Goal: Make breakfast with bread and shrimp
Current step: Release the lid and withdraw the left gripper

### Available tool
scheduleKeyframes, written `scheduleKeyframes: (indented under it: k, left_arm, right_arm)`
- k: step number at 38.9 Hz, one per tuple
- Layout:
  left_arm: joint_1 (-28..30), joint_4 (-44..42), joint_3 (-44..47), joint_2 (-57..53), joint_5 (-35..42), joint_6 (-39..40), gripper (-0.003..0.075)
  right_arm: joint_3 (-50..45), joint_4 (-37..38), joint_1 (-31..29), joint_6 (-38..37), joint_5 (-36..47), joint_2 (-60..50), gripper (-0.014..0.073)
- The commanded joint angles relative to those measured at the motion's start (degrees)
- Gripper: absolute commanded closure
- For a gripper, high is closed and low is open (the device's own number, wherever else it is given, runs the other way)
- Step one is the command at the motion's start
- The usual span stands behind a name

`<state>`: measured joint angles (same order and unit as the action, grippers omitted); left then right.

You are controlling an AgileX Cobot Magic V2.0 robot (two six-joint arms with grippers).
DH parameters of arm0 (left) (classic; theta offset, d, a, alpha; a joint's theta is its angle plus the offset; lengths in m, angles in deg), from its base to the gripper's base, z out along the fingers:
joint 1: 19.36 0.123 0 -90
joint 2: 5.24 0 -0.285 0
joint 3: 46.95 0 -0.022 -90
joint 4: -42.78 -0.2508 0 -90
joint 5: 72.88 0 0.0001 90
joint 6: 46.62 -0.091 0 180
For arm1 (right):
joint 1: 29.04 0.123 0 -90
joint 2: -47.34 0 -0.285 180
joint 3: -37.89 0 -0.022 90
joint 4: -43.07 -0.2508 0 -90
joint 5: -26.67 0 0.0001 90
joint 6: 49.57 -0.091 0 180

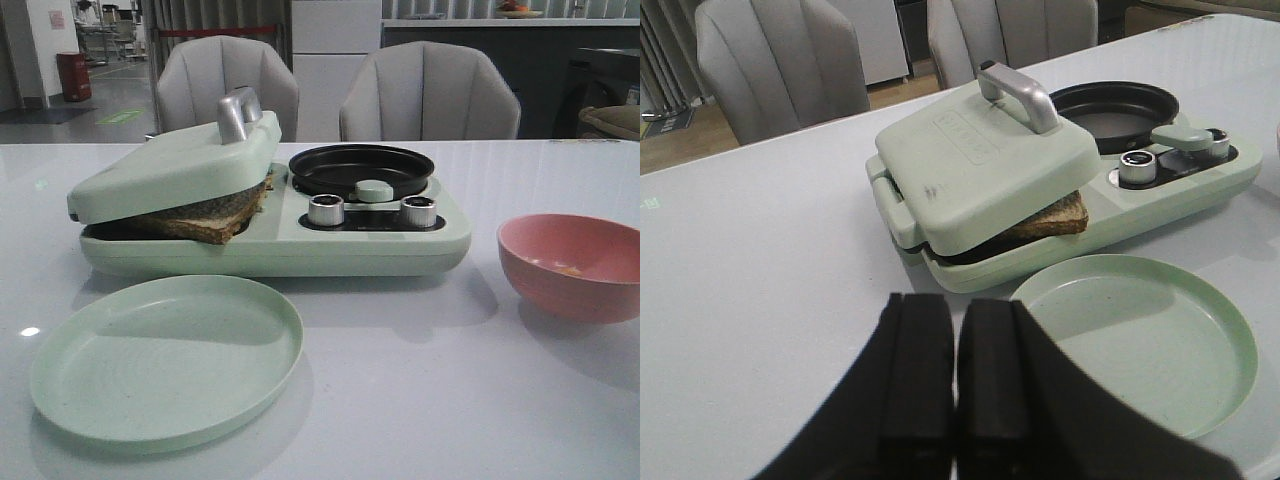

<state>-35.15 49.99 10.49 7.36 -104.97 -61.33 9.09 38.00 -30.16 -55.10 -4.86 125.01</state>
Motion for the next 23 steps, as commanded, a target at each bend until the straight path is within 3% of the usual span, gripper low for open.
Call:
scheduleKeyframes:
  k: [1,23]
  left_arm:
    - [-0.1,0.4,-1.5,0.6,4.1,0.7,0.0606]
    - [-0.1,0.4,-1.5,0.6,4.1,0.7,0.0606]
  right_arm:
    - [4.3,-0.5,-2.5,0.1,1.3,3.7,0.0198]
    - [13.8,-5.5,-3.2,4.9,-1.0,24.4,0.0212]
